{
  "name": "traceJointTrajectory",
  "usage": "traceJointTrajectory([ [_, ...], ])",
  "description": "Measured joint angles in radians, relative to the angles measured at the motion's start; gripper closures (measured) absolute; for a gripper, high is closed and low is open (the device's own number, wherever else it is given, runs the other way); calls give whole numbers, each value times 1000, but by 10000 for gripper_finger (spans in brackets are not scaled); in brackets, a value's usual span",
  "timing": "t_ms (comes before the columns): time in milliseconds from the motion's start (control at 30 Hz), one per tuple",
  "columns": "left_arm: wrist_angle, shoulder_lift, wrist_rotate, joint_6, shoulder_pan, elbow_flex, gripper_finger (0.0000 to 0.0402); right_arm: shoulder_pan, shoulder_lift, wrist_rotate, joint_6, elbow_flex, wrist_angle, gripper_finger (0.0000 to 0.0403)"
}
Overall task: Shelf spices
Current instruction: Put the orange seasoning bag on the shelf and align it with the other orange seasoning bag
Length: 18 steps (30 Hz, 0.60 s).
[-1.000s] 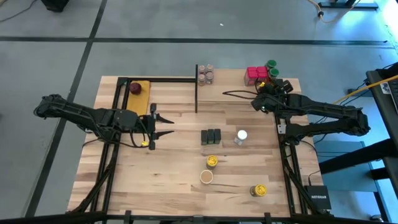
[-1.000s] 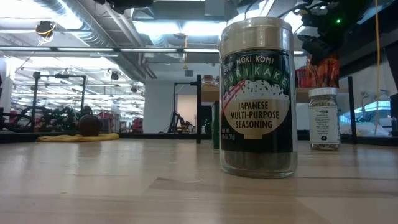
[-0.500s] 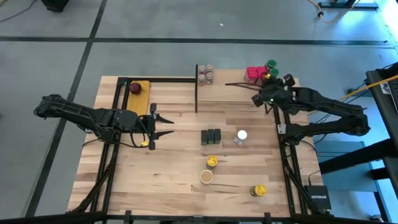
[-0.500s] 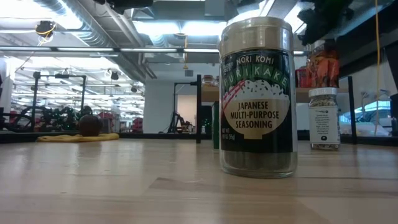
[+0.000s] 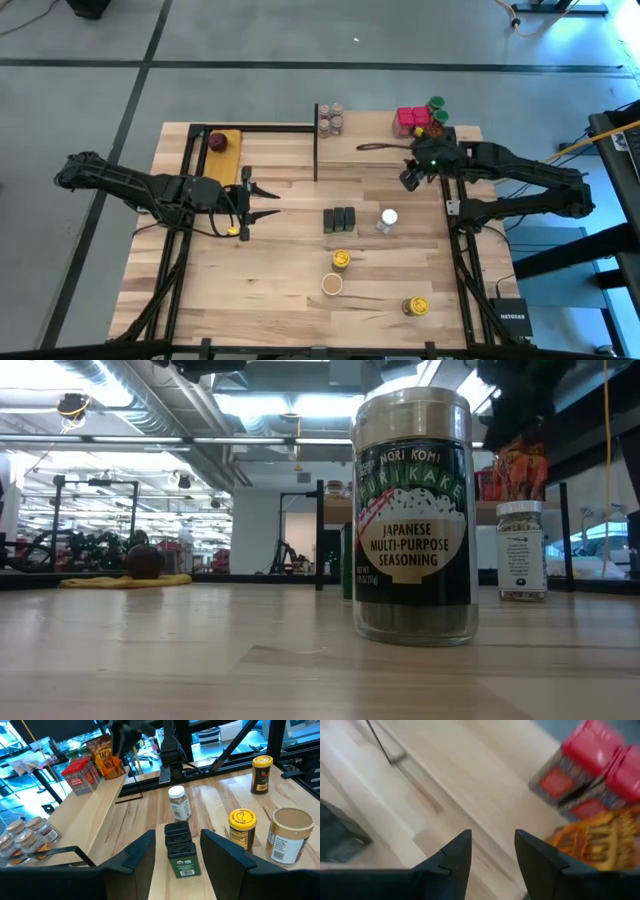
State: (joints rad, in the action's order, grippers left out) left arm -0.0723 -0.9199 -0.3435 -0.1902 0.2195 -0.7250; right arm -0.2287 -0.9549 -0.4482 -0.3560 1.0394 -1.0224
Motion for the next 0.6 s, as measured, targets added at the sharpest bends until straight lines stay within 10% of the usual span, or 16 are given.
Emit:
traceJointTrajectory([
  [600,1,0,0,0,0,0,251,-1,-5,-303,-49,-123,-52,249],
])
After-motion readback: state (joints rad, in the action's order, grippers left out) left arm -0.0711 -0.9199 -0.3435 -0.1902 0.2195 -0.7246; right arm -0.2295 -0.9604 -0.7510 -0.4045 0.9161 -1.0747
